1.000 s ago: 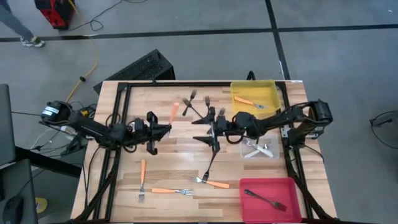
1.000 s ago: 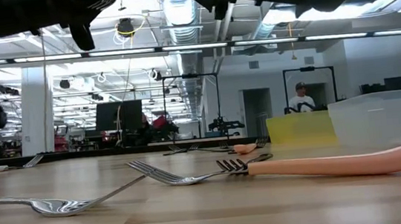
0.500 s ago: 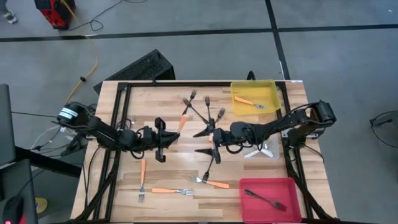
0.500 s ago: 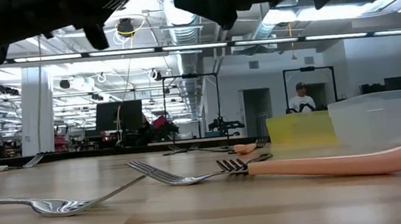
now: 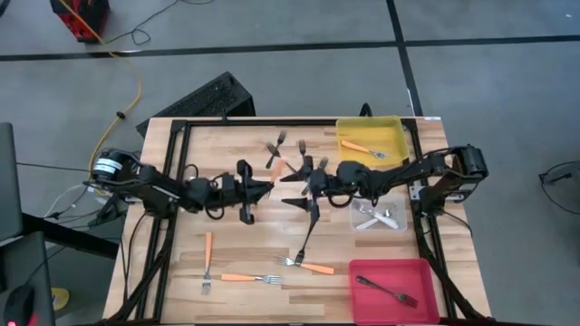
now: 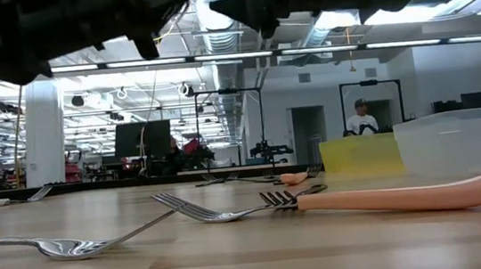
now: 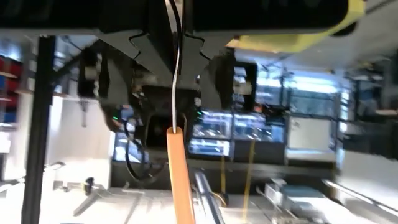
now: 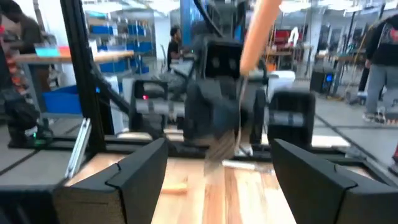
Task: Sort silverware by color (type)
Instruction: Put the orange fork into the yellow bin
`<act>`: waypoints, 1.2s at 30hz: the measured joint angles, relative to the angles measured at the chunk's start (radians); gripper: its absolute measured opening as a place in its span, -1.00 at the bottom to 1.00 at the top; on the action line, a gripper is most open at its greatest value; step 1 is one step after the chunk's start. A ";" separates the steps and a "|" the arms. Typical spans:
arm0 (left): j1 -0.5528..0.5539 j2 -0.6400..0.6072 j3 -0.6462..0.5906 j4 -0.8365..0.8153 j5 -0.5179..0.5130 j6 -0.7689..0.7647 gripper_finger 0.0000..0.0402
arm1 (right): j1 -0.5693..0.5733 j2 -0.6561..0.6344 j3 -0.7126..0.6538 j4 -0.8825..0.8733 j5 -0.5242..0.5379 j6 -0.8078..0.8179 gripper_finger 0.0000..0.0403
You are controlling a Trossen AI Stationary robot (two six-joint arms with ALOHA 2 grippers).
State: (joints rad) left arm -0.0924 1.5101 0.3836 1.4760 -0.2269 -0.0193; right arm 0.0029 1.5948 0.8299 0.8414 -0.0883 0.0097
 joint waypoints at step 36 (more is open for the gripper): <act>0.028 0.000 0.054 -0.211 -0.016 0.014 -0.86 | -0.042 0.031 0.105 -0.051 0.018 -0.041 -0.75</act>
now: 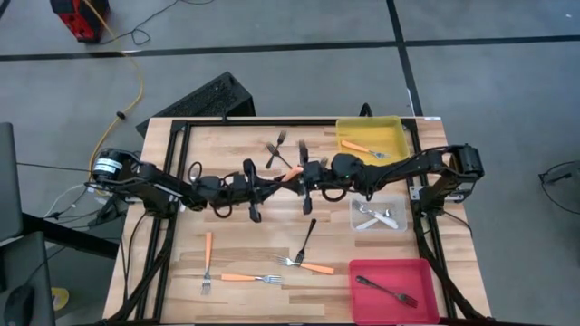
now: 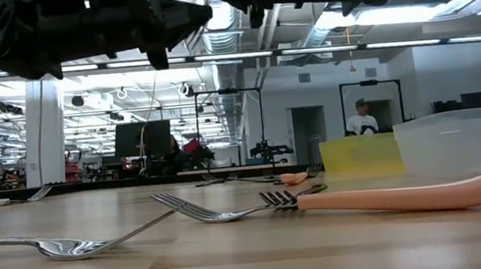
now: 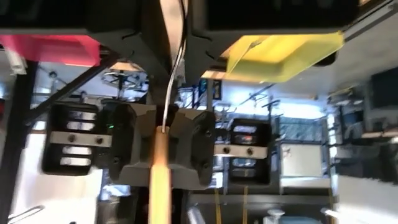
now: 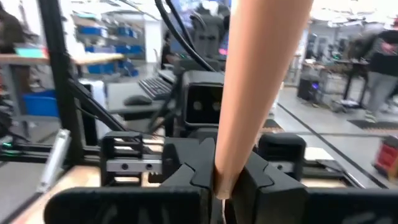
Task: Sort silverware by color (type)
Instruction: Put the orange fork into the yellow bin
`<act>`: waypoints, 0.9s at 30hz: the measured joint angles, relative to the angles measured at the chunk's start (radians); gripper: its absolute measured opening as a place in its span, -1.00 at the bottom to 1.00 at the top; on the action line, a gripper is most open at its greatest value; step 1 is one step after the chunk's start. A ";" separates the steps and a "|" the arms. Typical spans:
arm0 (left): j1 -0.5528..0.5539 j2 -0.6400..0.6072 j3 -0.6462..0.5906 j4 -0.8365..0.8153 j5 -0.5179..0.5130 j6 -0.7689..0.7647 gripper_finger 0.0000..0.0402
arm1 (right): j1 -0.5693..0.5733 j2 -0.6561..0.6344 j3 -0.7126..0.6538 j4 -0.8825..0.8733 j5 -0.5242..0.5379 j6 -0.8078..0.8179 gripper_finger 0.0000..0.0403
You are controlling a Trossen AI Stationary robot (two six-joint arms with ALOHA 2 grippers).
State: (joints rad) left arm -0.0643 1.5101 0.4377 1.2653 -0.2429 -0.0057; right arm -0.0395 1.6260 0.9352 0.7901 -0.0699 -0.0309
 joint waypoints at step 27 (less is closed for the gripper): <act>-0.002 -0.098 0.001 -0.281 -0.200 -0.051 0.28 | -0.158 -0.195 -0.001 -0.451 0.143 -0.006 -0.75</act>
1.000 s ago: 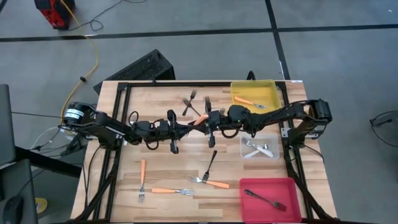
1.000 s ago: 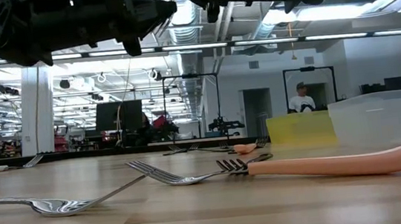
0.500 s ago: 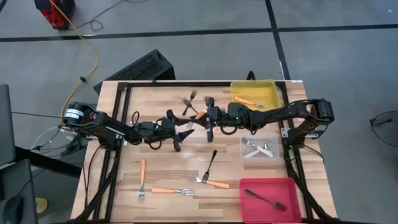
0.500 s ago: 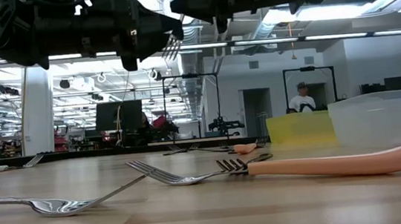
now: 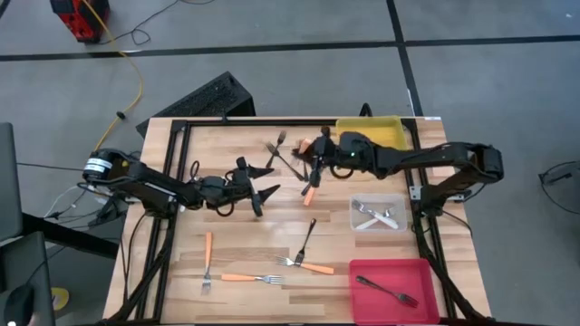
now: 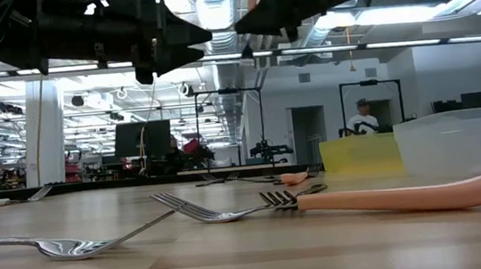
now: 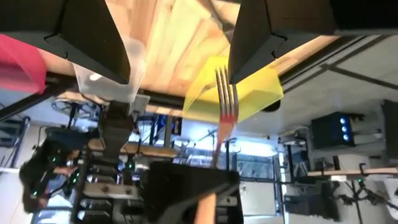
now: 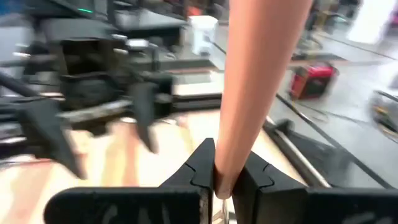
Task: Sort silverware by color (type)
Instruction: Put the orange fork into the yellow bin
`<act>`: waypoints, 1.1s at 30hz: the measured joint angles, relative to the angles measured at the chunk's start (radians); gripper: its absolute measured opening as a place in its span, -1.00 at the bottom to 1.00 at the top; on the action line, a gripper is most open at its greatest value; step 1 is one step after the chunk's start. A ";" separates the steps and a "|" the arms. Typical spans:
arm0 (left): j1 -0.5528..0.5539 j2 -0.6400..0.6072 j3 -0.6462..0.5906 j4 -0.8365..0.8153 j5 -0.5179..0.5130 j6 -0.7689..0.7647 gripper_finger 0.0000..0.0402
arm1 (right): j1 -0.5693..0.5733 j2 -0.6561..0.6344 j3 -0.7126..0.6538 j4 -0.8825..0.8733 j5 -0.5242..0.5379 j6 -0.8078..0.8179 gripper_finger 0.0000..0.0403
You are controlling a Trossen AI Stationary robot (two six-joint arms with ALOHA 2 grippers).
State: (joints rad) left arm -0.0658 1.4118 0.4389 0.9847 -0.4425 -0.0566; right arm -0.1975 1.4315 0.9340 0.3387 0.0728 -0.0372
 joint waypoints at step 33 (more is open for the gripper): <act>0.000 -0.033 0.000 -0.184 -0.146 -0.122 0.28 | -0.564 -0.003 0.000 -1.007 0.371 -0.127 -0.75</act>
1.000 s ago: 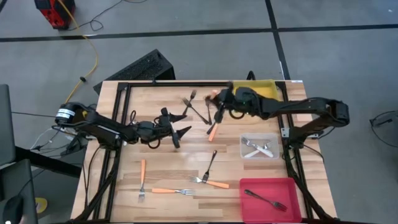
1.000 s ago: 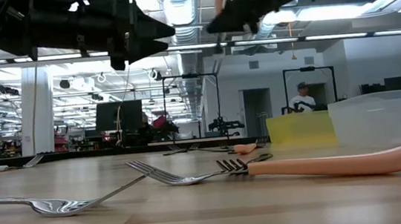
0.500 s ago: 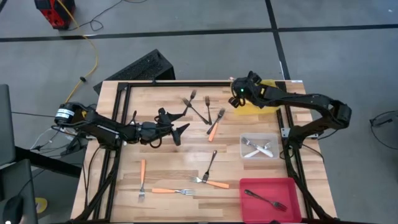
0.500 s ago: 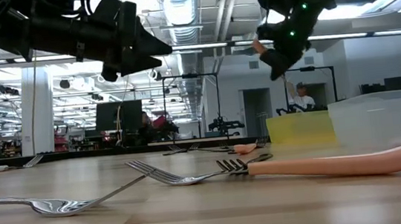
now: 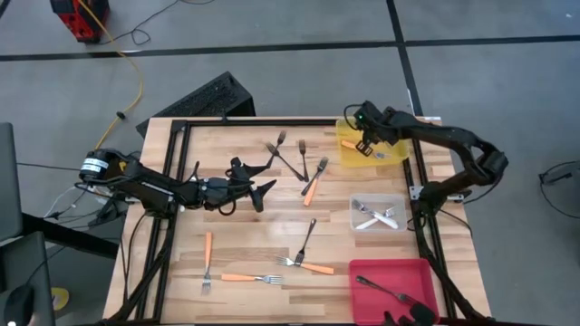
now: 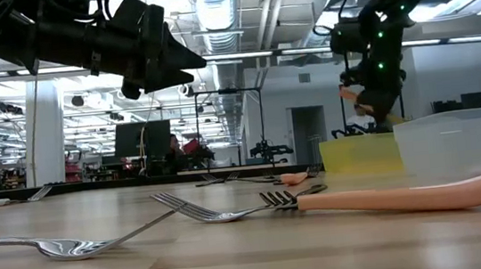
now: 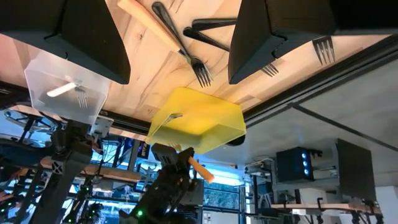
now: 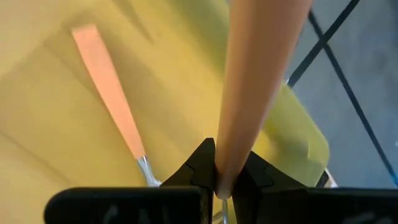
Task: Sort silverware by color (type)
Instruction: Put the orange fork into the yellow bin
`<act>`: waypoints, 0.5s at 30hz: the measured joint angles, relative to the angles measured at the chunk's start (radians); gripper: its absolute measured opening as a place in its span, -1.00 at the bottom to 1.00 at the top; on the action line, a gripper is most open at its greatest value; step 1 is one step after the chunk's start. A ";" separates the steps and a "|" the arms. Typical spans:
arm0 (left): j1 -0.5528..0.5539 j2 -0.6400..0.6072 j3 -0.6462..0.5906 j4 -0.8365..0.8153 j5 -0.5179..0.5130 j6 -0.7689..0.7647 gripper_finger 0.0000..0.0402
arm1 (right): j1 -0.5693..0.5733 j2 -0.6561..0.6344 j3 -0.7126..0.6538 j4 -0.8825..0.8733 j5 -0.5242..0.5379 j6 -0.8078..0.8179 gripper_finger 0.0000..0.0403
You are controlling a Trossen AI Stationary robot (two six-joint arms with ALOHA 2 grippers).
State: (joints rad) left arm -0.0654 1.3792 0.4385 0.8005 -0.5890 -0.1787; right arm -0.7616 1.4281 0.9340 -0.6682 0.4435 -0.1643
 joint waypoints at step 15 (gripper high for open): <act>0.000 0.000 0.000 -0.003 -0.001 -0.001 0.28 | -0.024 0.170 0.000 -0.041 -0.001 -0.161 -0.75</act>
State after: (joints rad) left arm -0.0654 1.3795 0.4385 0.7971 -0.5904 -0.1799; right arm -0.7852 1.5985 0.9340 -0.7090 0.4423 -0.3256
